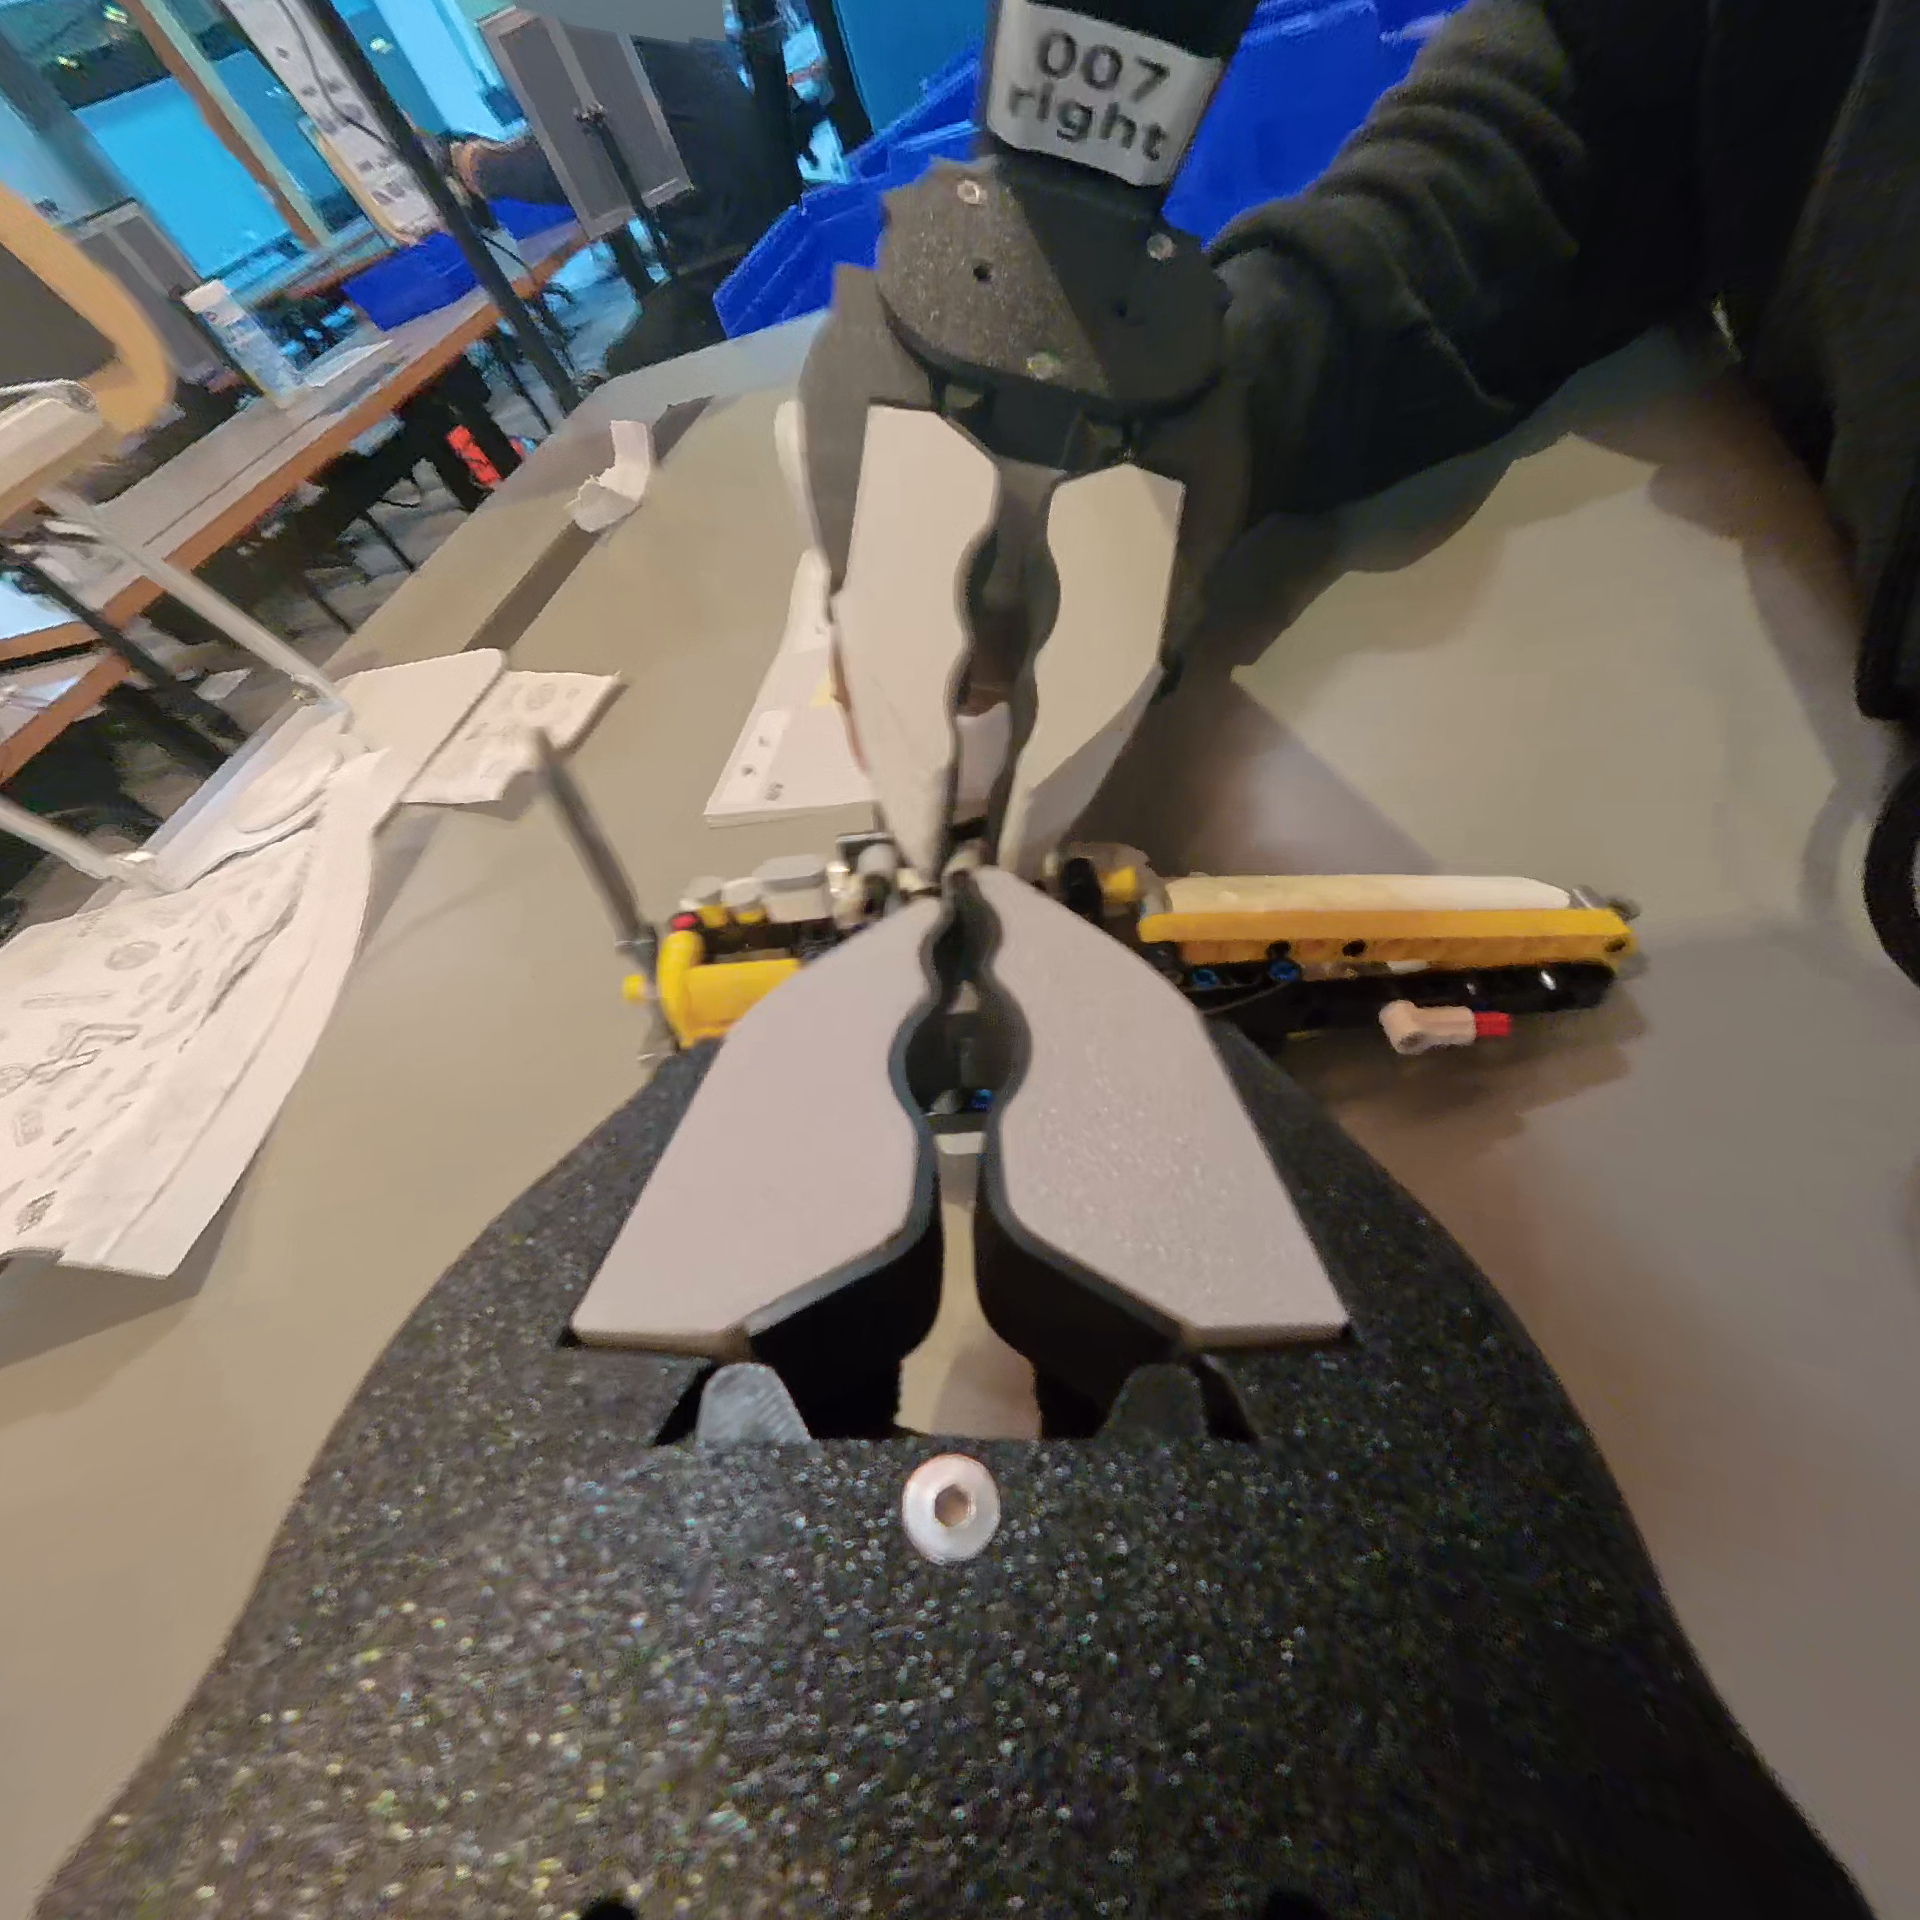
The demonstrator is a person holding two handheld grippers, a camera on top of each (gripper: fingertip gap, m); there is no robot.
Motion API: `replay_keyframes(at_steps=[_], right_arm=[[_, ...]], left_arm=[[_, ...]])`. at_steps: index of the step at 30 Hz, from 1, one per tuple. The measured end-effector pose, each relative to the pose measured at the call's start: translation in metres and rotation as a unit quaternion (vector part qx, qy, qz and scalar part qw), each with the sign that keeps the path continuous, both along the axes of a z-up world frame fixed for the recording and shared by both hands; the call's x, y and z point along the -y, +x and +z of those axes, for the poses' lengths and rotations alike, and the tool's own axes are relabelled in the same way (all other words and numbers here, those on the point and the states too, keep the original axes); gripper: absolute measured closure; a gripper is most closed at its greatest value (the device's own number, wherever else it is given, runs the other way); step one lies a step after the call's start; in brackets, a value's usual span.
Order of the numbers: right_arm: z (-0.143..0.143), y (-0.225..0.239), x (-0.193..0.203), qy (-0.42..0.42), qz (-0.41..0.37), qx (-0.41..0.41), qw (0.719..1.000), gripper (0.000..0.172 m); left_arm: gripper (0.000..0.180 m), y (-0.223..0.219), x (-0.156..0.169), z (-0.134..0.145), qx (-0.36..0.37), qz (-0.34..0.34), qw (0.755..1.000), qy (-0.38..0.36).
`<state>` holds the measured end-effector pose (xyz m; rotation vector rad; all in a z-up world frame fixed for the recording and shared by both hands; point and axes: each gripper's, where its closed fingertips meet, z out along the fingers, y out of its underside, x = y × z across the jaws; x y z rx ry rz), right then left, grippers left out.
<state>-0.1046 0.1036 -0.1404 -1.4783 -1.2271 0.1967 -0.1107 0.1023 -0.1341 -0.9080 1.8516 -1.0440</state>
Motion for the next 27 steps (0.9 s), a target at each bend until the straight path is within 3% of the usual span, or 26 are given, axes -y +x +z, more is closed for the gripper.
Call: replay_keyframes(at_steps=[5, 11, 20, 27], right_arm=[[0.002, 0.031, -0.005, -0.01, -0.038, -0.022, 0.999, 0.165], [0.001, 0.009, 0.0, -0.01, -0.01, -0.017, 1.0, 0.165], [0.001, 0.008, -0.001, -0.011, -0.017, -0.016, 1.0, 0.165], [0.001, 0.005, 0.0, -0.007, -0.011, -0.015, 1.0, 0.165]], left_arm=[[0.179, -0.017, -0.03, 0.018, 0.038, 0.039, 0.997, -0.059], [0.179, 0.009, -0.005, 0.008, 0.019, 0.025, 1.0, -0.001], [0.168, 0.011, -0.002, -0.003, -0.02, 0.024, 0.998, 0.045], [0.171, 0.016, -0.001, -0.009, -0.027, 0.021, 0.996, 0.079]])
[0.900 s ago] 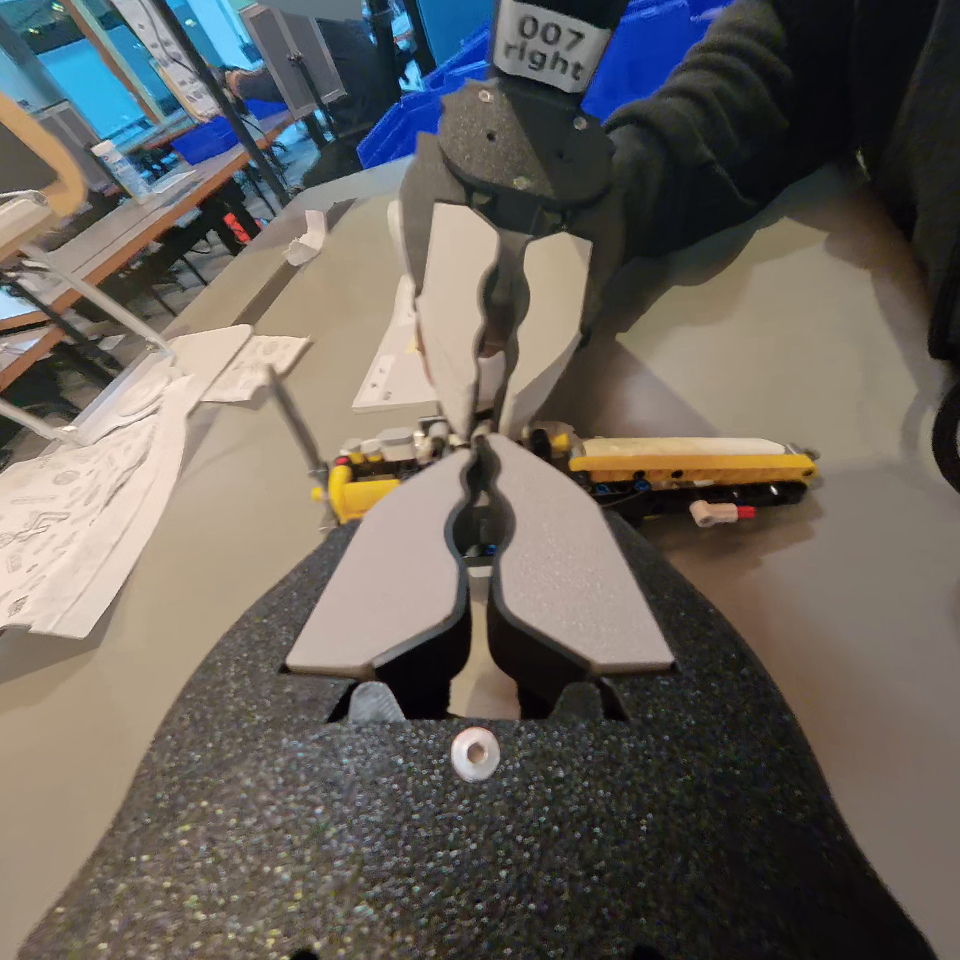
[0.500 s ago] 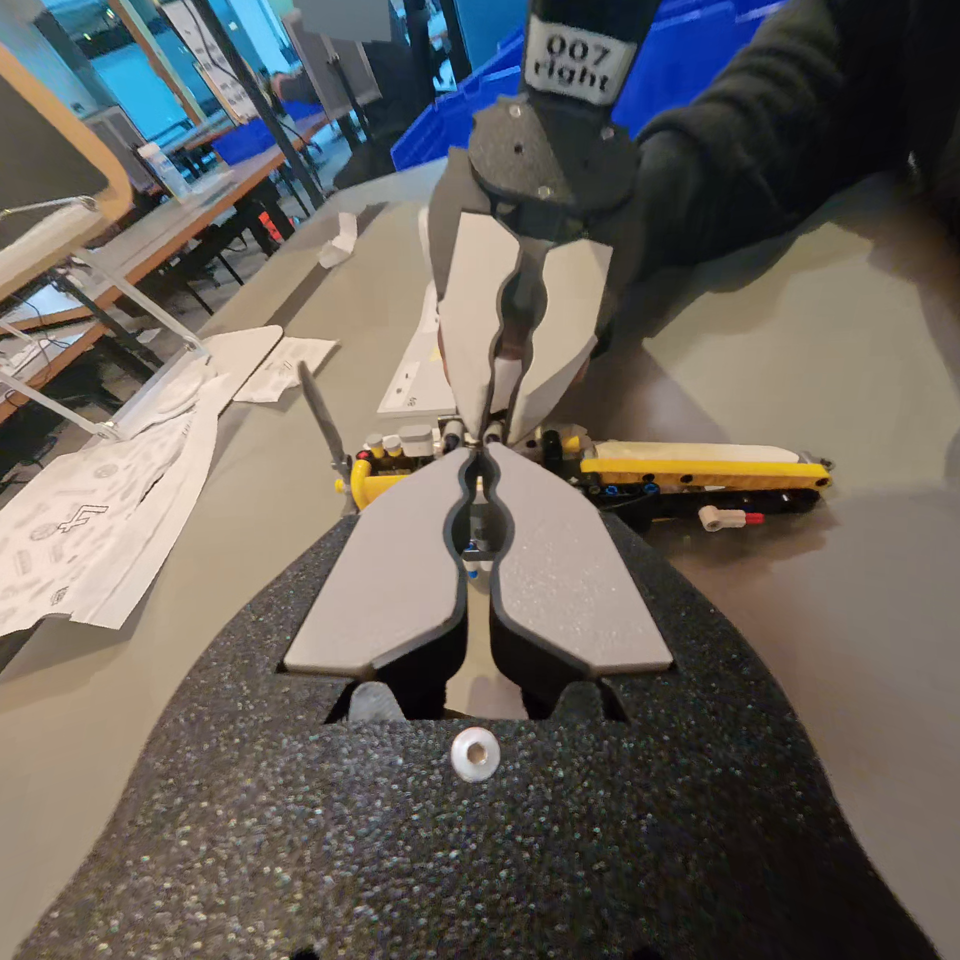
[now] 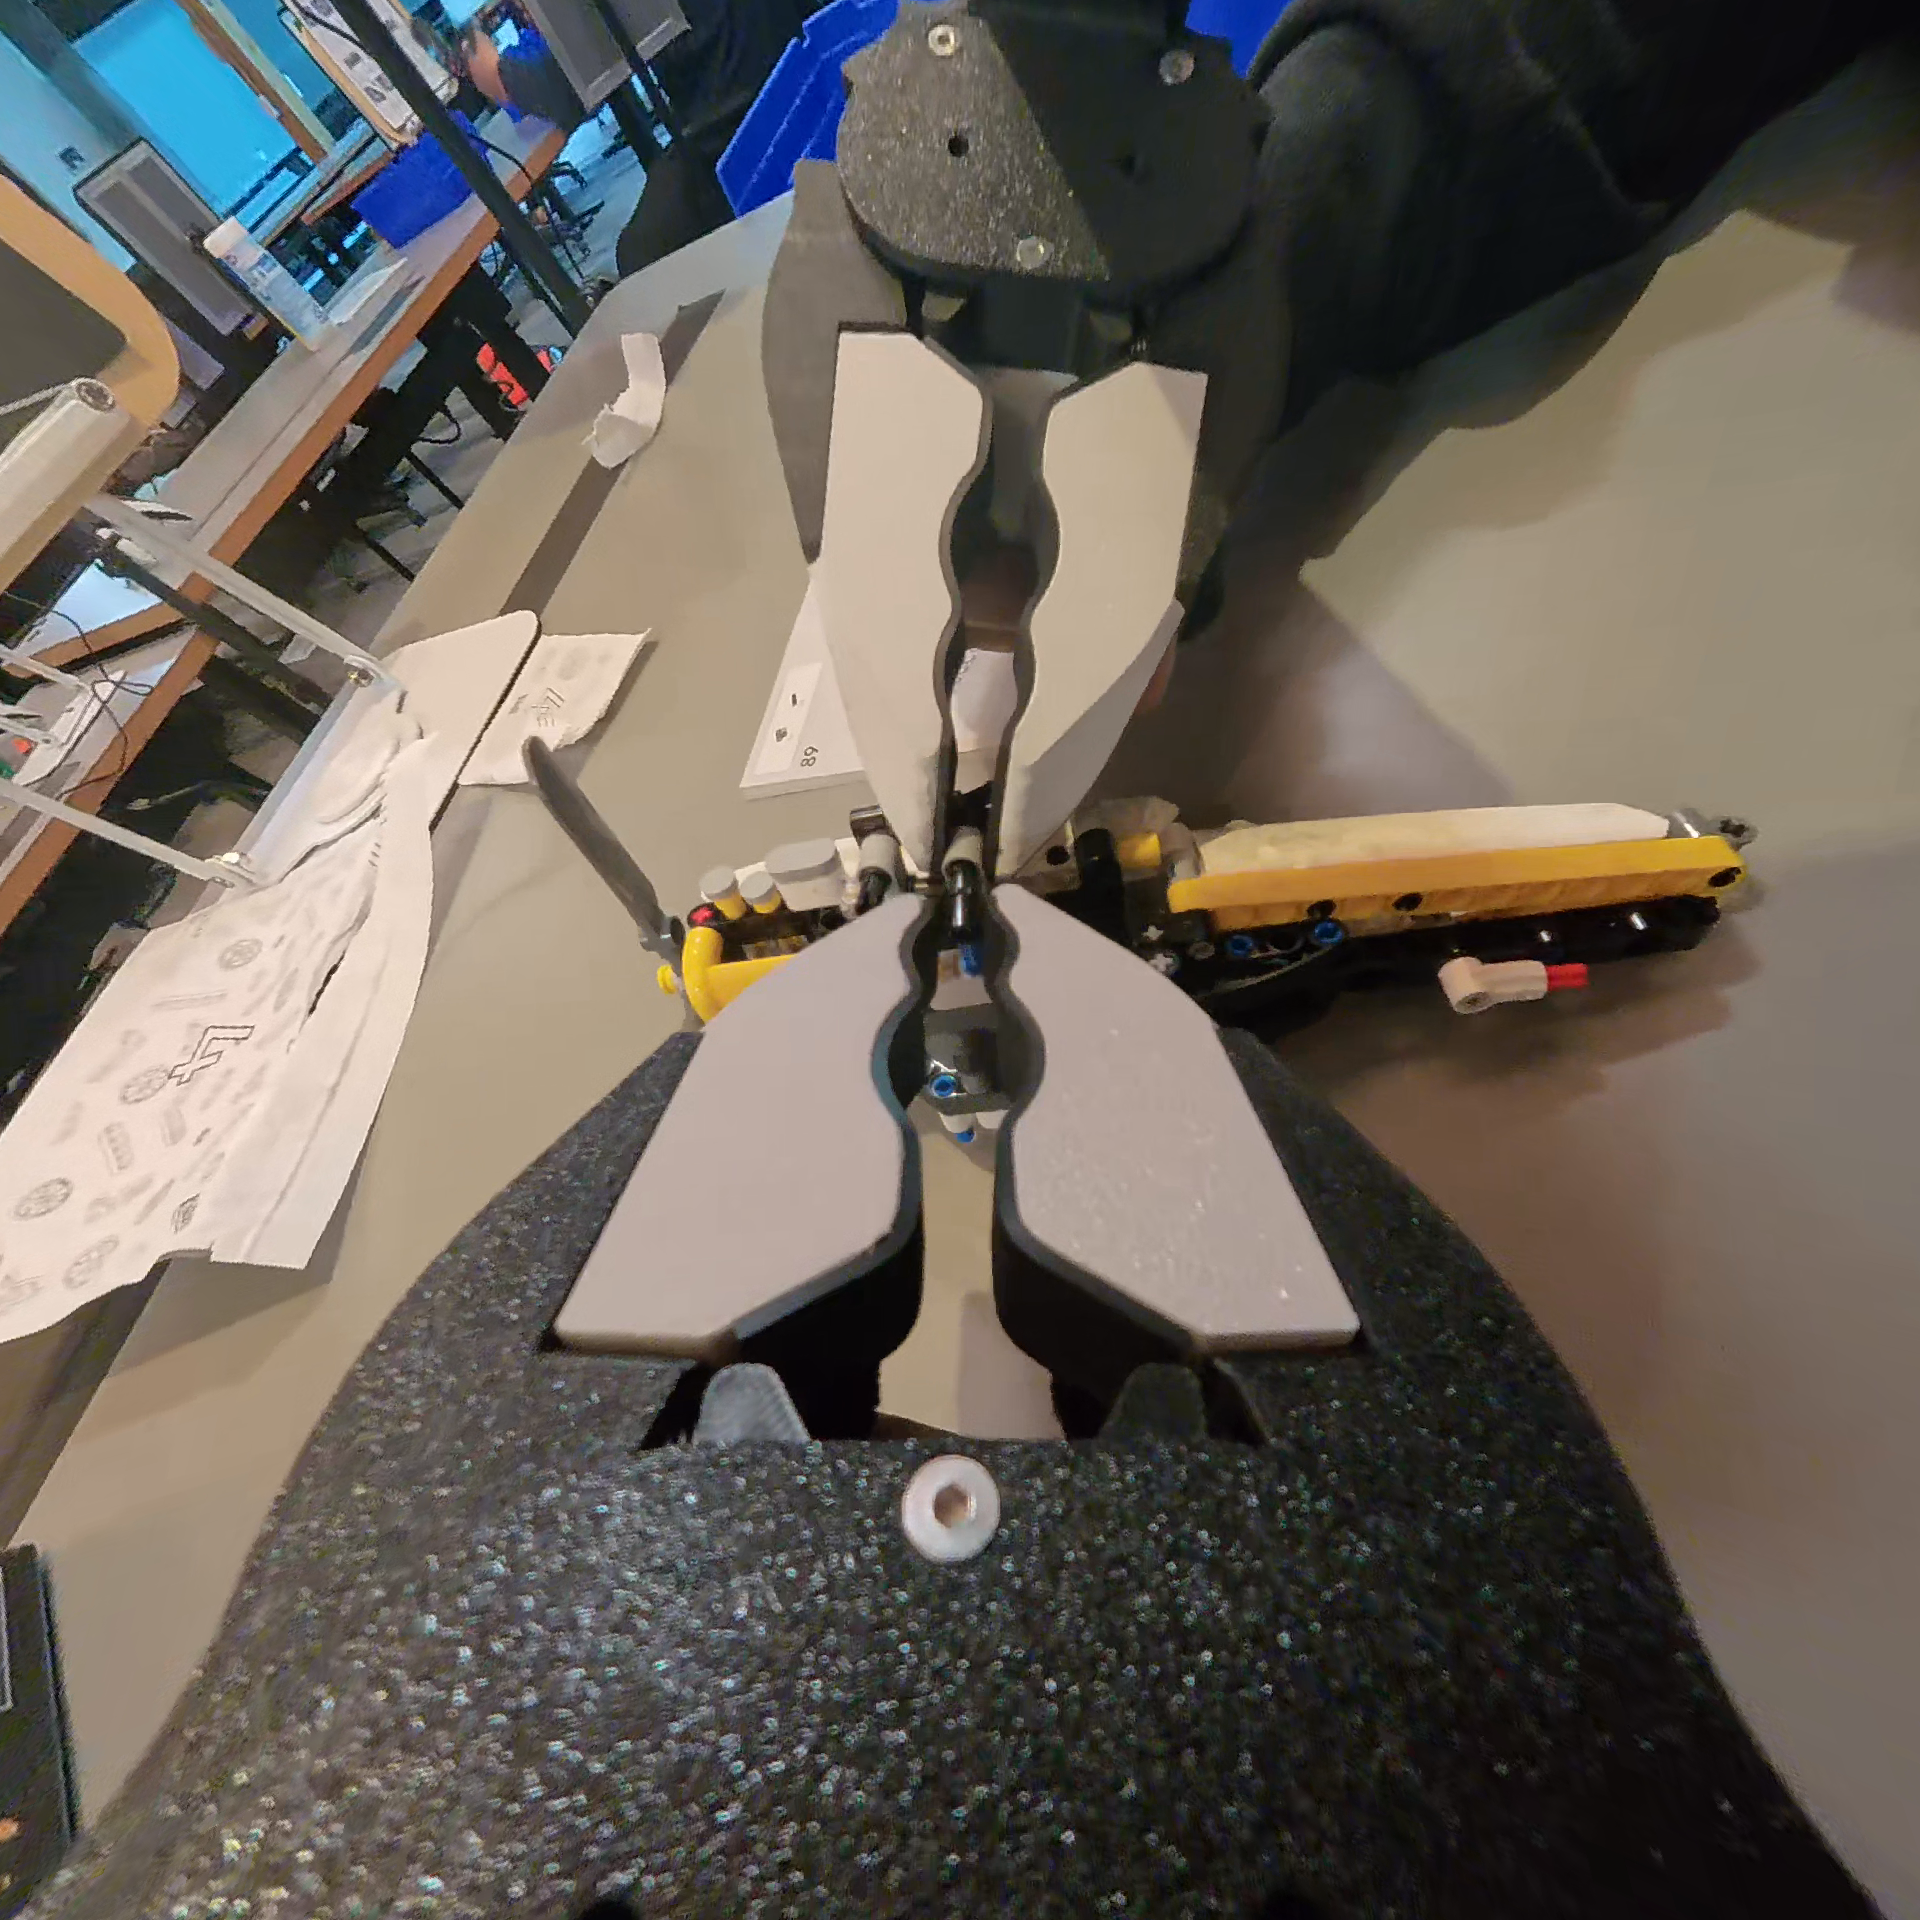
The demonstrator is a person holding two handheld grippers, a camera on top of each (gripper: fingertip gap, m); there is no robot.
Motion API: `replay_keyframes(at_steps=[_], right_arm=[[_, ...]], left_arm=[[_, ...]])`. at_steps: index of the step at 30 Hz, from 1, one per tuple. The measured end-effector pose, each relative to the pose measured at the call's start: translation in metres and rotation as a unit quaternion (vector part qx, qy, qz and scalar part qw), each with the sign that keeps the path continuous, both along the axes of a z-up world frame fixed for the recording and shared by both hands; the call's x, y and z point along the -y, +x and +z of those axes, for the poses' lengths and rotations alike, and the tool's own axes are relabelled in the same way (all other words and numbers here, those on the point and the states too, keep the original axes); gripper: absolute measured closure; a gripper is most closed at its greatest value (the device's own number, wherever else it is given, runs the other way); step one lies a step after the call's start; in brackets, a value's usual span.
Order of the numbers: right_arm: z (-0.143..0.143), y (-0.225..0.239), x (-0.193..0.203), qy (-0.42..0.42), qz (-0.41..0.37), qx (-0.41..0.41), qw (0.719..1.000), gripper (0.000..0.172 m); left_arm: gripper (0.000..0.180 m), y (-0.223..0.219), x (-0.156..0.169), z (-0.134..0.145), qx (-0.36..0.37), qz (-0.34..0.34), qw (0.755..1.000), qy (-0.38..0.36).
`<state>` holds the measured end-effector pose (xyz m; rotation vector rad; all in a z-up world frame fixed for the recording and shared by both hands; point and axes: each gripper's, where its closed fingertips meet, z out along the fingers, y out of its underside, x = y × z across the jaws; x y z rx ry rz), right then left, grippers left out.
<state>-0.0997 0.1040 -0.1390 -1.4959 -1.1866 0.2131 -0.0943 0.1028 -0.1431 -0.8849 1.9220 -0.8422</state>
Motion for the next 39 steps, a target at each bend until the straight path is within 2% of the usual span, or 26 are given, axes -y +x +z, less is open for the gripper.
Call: replay_keyframes(at_steps=[14, 19, 23, 29, 39], right_arm=[[-0.001, -0.004, 0.006, 0.01, 0.019, 0.01, 1.0, 0.165], [0.0, 0.007, 0.001, 0.003, -0.005, 0.008, 1.0, 0.165], [0.003, 0.003, 0.0, 0.013, -0.013, 0.002, 1.0, 0.165], [0.038, 0.007, 0.016, 0.044, -0.016, -0.061, 0.997, 0.161], [0.052, 0.004, 0.077, 0.115, 0.012, -0.015, 0.993, 0.163]], left_arm=[[0.174, -0.012, 0.002, 0.0, 0.015, -0.035, 0.999, -0.021], [0.174, -0.018, -0.009, 0.018, 0.045, -0.014, 0.997, -0.065], [0.174, -0.017, -0.013, 0.022, 0.046, -0.001, 0.995, -0.089], [0.174, -0.008, 0.019, 0.036, 0.045, -0.044, 0.99, -0.126], [0.174, 0.005, 0.081, 0.046, -0.015, -0.118, 0.966, -0.23]])
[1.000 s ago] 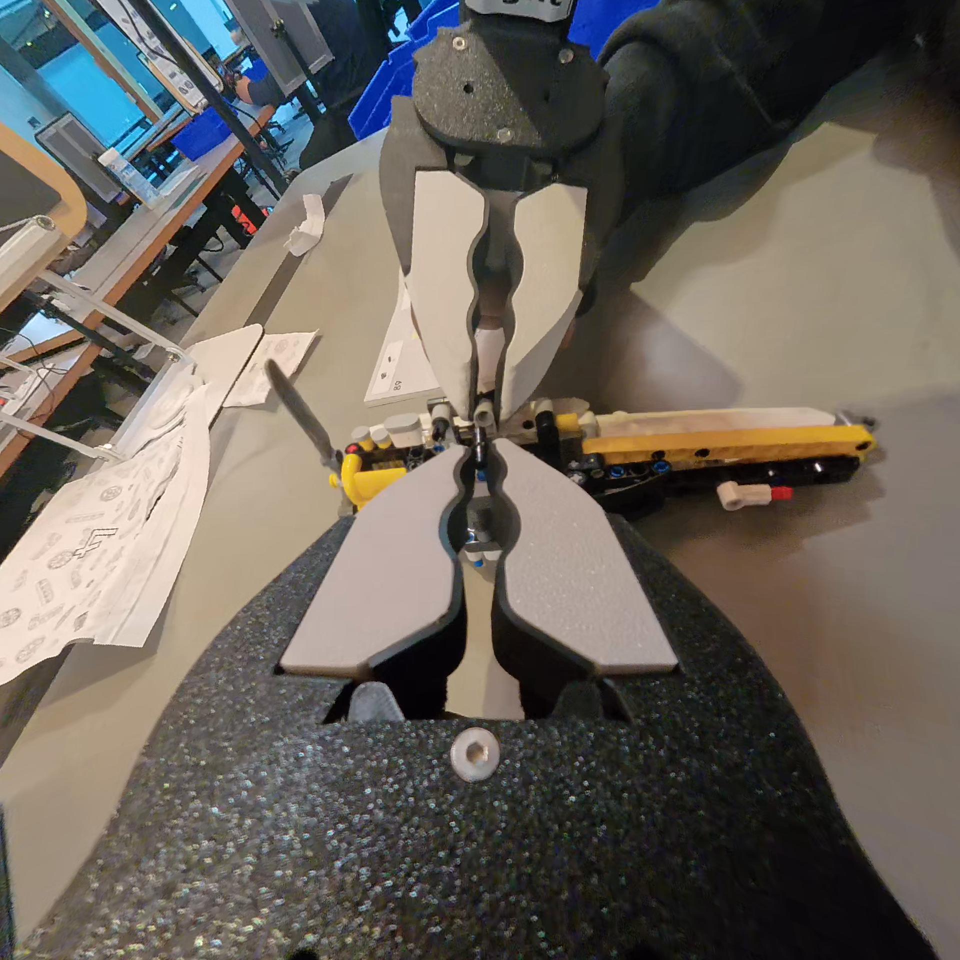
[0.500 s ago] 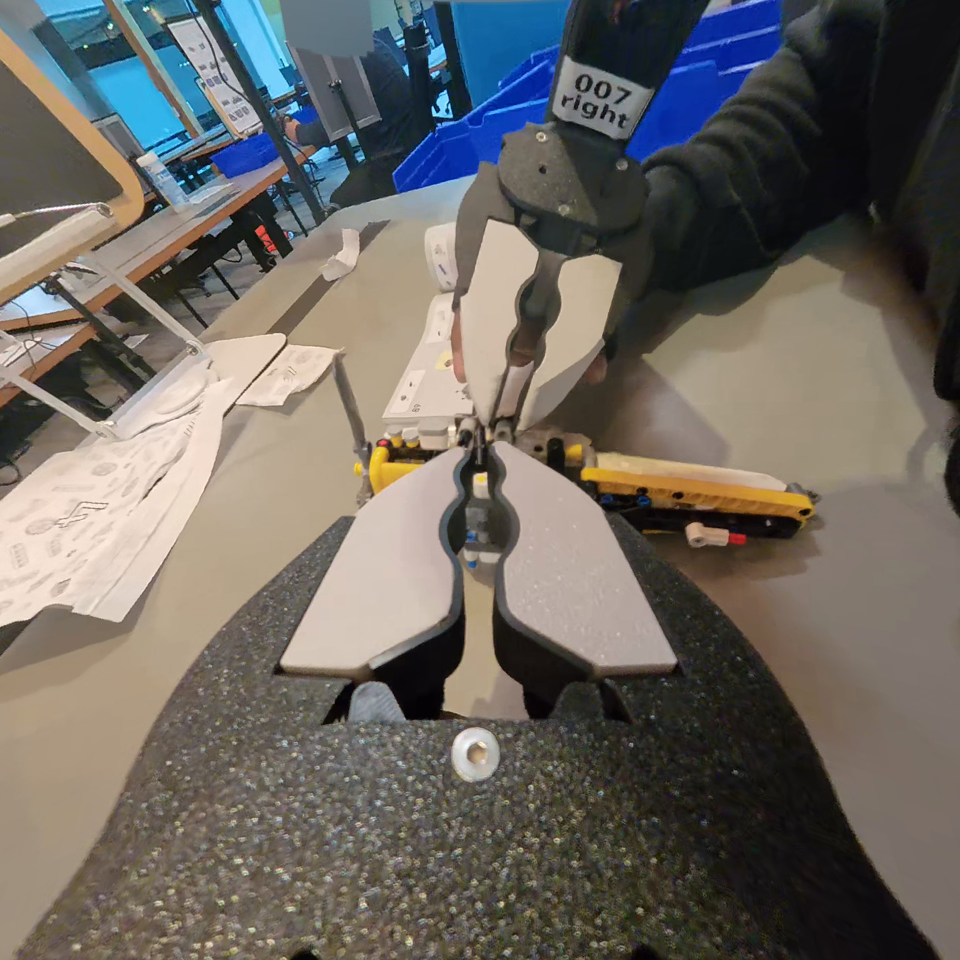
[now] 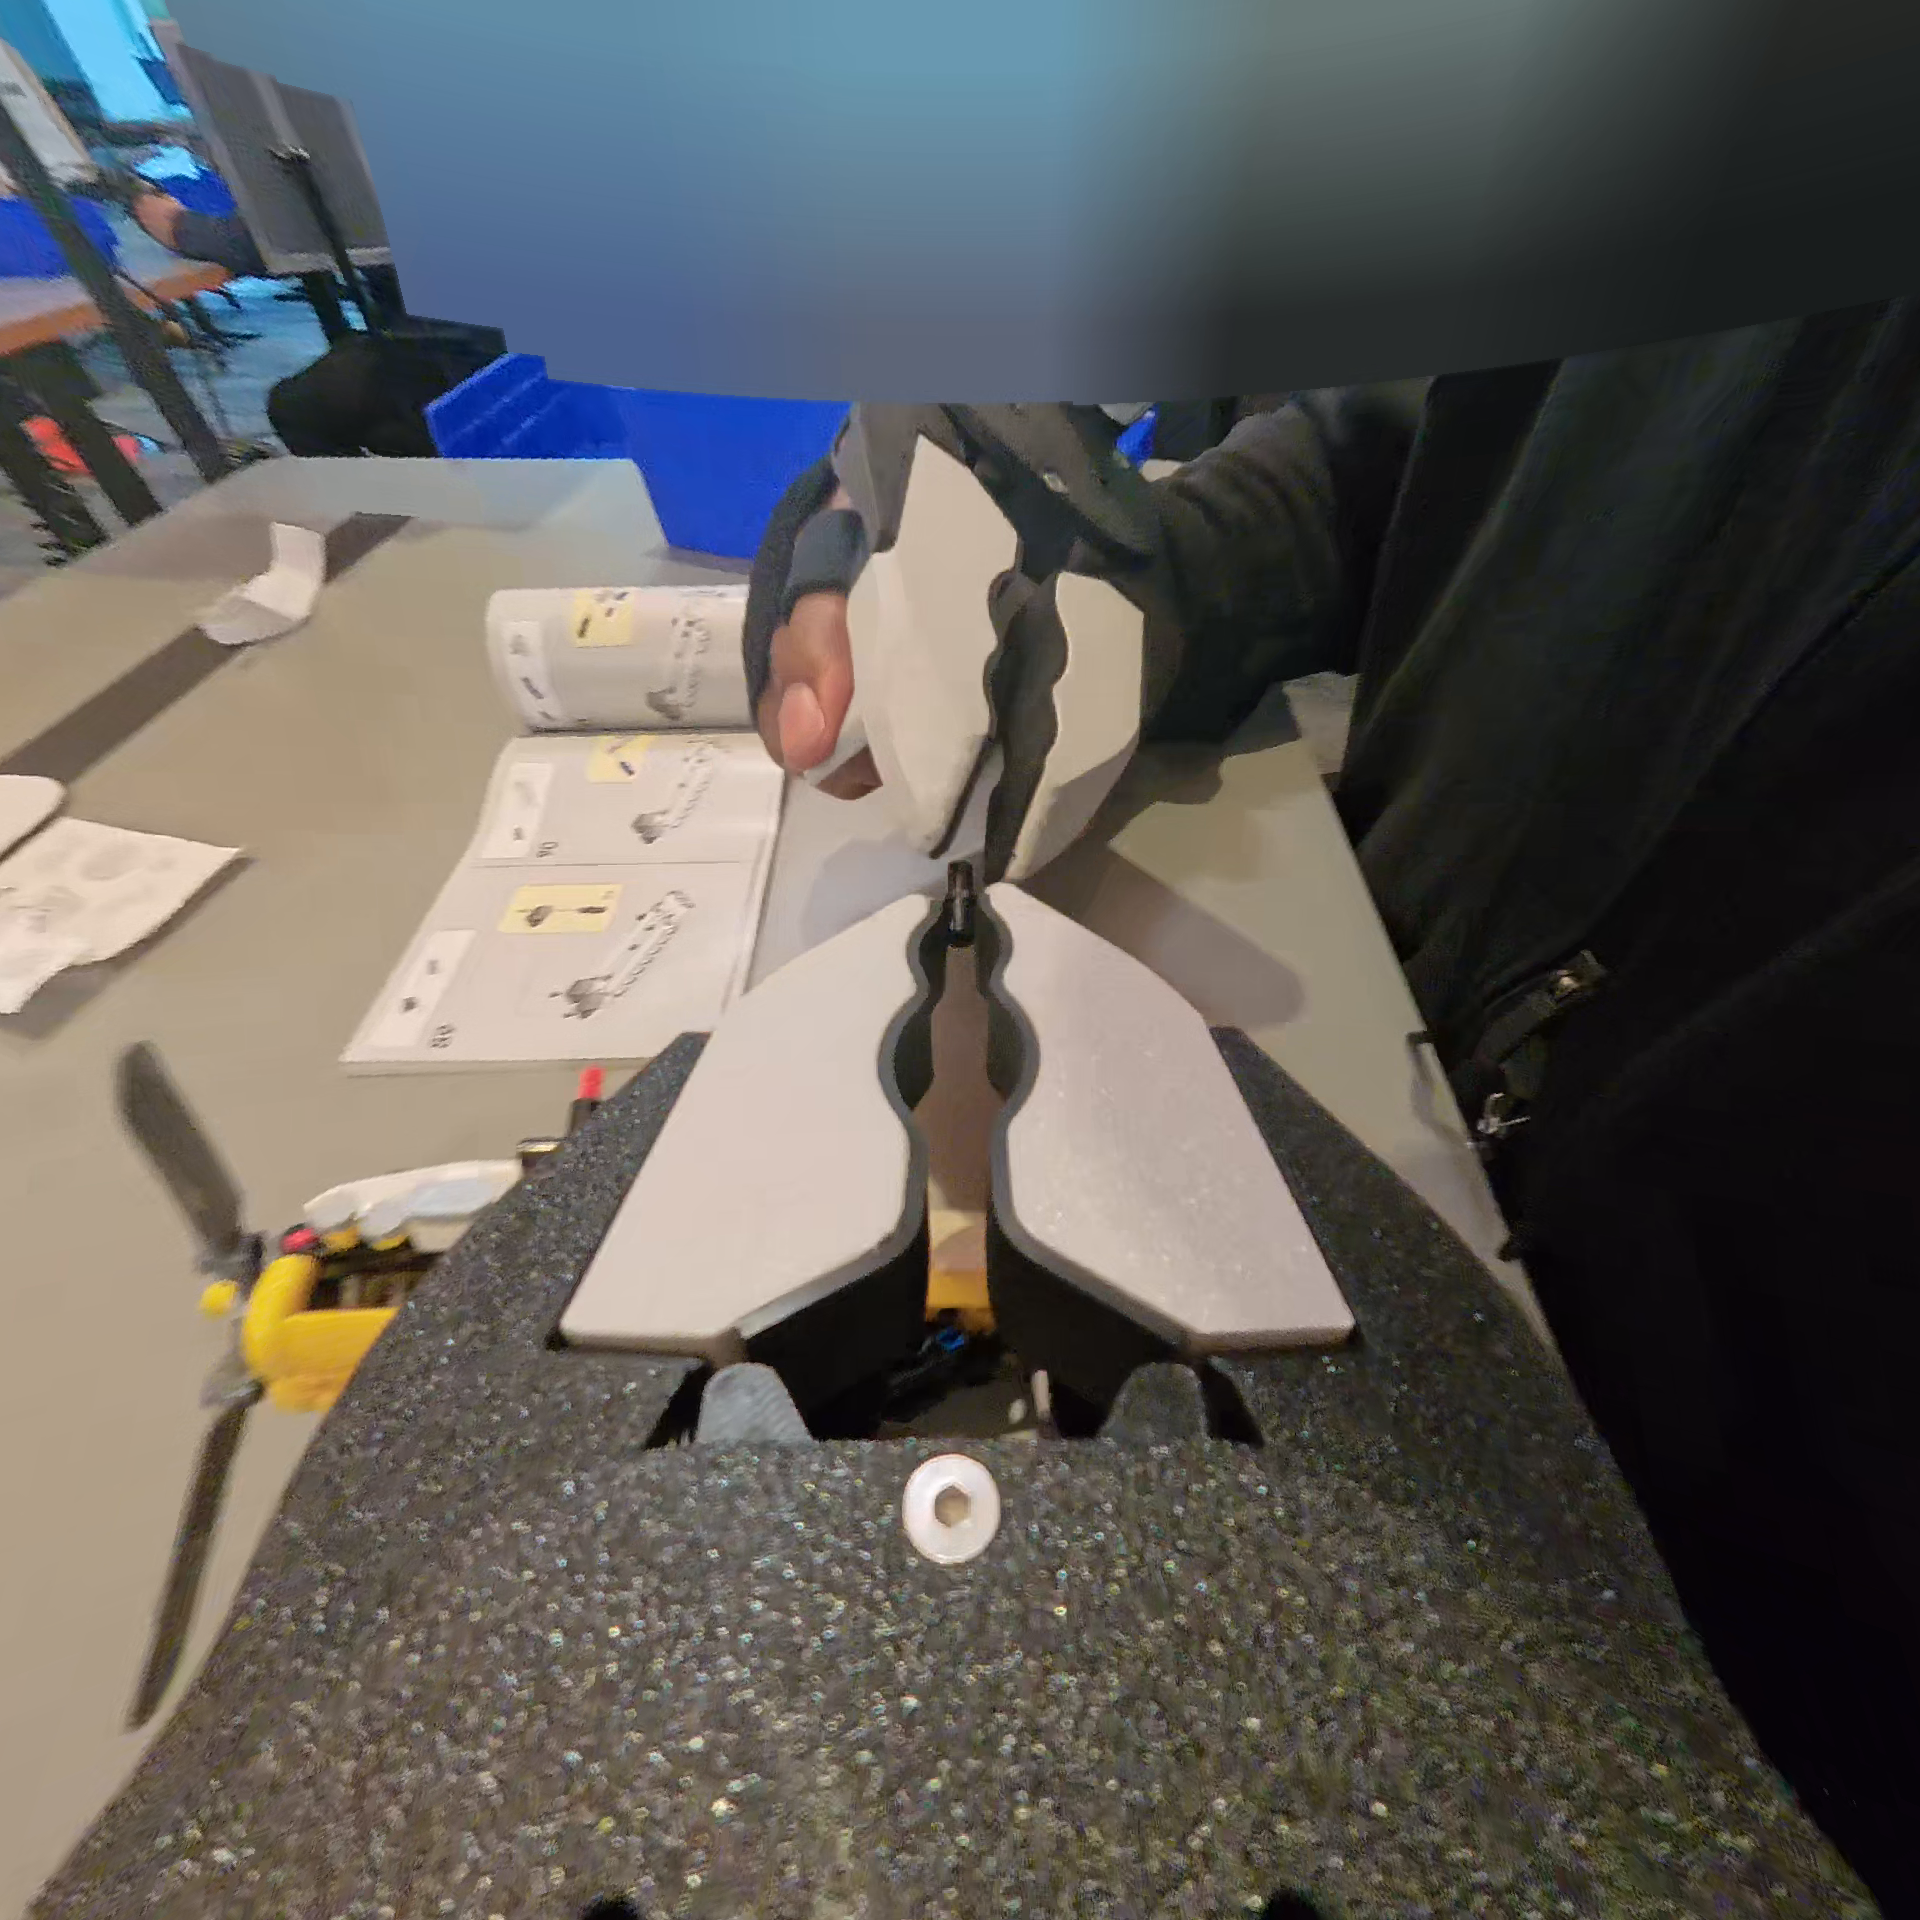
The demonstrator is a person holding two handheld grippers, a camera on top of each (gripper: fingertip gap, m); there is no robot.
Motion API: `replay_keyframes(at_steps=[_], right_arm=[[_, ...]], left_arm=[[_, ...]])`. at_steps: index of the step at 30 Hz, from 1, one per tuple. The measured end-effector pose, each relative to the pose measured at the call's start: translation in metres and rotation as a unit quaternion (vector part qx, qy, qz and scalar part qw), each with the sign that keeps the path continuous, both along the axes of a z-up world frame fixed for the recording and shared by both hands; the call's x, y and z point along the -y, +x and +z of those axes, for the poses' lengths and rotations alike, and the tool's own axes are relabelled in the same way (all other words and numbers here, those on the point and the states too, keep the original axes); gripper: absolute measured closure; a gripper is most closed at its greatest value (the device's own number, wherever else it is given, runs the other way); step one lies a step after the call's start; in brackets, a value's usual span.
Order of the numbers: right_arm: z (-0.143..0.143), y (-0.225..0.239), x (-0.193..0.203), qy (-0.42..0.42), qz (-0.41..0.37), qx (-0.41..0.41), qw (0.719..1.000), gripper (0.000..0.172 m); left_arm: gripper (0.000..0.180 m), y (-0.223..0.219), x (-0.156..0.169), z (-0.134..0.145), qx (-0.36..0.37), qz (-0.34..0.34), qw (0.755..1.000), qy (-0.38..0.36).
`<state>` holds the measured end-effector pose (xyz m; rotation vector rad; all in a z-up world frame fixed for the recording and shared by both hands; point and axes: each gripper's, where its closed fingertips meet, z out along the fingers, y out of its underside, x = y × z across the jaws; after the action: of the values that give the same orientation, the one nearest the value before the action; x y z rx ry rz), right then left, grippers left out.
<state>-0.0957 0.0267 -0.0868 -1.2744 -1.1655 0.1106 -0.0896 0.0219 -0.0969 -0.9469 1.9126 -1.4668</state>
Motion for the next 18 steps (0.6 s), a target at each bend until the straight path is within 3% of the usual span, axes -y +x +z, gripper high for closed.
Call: replay_keyframes(at_steps=[12, 16, 18], right_arm=[[0.004, -0.002, 0.047, 0.035, -0.01, 0.016, 0.999, 0.167], [-0.001, 0.004, 0.057, 0.024, -0.039, 0.001, 0.999, 0.168], [-0.002, 0.012, 0.061, 0.024, -0.069, -0.011, 0.997, 0.168]], left_arm=[[0.174, -0.003, 0.053, 0.008, -0.05, -0.084, 0.991, -0.091], [0.173, 0.001, 0.064, 0.004, -0.067, -0.091, 0.989, -0.091], [0.163, 0.005, 0.065, 0.004, -0.068, -0.082, 0.99, -0.087]])
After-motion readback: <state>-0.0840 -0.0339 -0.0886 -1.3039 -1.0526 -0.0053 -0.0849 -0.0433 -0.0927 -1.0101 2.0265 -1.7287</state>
